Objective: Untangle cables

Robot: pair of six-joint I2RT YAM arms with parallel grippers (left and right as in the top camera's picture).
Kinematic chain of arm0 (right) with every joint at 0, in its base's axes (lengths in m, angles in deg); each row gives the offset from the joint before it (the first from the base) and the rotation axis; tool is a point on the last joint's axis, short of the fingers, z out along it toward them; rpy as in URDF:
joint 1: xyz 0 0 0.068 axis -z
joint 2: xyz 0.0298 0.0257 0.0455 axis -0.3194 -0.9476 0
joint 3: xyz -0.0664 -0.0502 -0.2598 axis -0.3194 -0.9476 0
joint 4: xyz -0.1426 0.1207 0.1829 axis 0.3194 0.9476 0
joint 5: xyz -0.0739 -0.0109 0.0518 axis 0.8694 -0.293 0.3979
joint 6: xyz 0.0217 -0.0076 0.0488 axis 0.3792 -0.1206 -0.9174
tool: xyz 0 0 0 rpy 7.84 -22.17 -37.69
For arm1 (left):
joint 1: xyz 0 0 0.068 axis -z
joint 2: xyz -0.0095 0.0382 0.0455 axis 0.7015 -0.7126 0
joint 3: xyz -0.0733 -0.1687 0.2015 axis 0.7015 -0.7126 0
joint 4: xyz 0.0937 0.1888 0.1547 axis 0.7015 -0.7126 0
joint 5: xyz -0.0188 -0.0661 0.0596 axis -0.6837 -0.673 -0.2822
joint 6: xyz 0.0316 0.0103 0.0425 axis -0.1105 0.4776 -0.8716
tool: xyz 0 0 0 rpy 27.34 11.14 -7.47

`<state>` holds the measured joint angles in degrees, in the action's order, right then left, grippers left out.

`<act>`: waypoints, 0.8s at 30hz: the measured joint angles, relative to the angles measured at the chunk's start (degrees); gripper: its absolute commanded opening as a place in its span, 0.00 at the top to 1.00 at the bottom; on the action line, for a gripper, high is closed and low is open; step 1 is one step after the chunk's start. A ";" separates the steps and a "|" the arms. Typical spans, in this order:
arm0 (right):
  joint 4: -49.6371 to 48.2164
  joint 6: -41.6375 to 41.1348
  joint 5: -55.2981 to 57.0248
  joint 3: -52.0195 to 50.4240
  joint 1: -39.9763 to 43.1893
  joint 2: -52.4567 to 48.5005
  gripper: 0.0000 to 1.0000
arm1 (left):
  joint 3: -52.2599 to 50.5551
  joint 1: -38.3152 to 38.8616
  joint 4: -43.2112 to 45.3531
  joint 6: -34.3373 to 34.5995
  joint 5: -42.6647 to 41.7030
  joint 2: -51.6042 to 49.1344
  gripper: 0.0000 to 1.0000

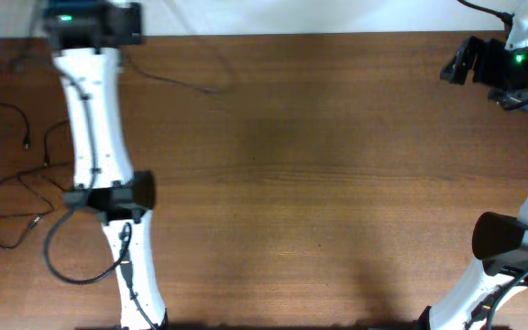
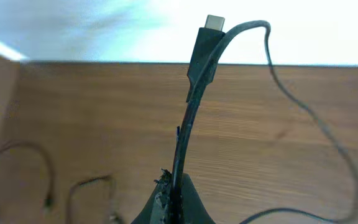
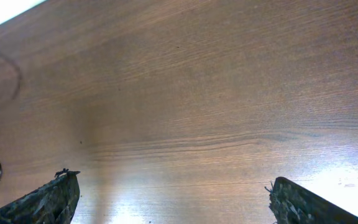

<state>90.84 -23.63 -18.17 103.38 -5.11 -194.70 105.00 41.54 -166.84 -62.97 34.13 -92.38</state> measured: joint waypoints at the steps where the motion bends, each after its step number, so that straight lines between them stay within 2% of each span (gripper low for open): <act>1: 0.00 0.02 0.00 0.00 0.00 0.00 0.01 | 0.00 -4.22 -0.94 1.42 -0.33 0.42 1.00; 4: -0.04 0.04 0.00 0.00 0.00 0.00 0.01 | -0.02 -16.87 -5.97 6.25 -0.35 0.50 0.94; 5: 0.00 0.02 0.00 0.00 0.00 0.00 0.01 | -0.02 -21.27 -7.48 7.96 -0.13 0.50 0.96; 6: 0.00 0.07 0.00 0.00 0.00 0.00 0.01 | -0.02 -23.54 -8.15 8.81 0.04 0.50 1.00; 7: -0.02 0.04 0.00 0.00 0.00 0.00 0.01 | -0.11 -25.31 -8.87 9.25 0.04 0.50 1.00; 8: 0.00 0.02 0.00 0.00 0.00 0.00 0.01 | -0.26 -26.99 -9.22 9.86 0.02 0.52 0.68; 9: -0.02 0.02 0.00 0.00 0.00 0.00 0.01 | -0.35 -29.55 -9.35 10.32 0.02 0.50 0.01; 13: -0.02 0.02 0.00 0.00 0.00 0.00 0.01 | -0.42 -38.05 -11.54 11.13 -2.78 0.52 0.01; 18: 0.00 0.04 0.00 0.00 0.00 0.00 0.01 | -0.57 -36.74 -12.11 11.15 -5.88 1.29 0.01; 20: 0.00 0.55 0.00 0.00 -0.57 0.00 0.01 | -0.94 -35.21 -12.13 10.58 -9.40 4.42 0.01; 22: 0.00 1.40 0.02 0.00 -2.62 0.00 0.01 | -0.98 -30.29 -12.11 8.55 -15.10 10.78 0.01; 24: 0.00 1.81 0.00 0.00 -7.69 0.00 0.01 | -0.59 -21.73 -12.11 7.37 -19.17 16.26 0.01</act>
<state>90.84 -21.82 -18.17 103.38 -12.80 -194.70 104.41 19.82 -178.95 -55.61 14.96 -76.12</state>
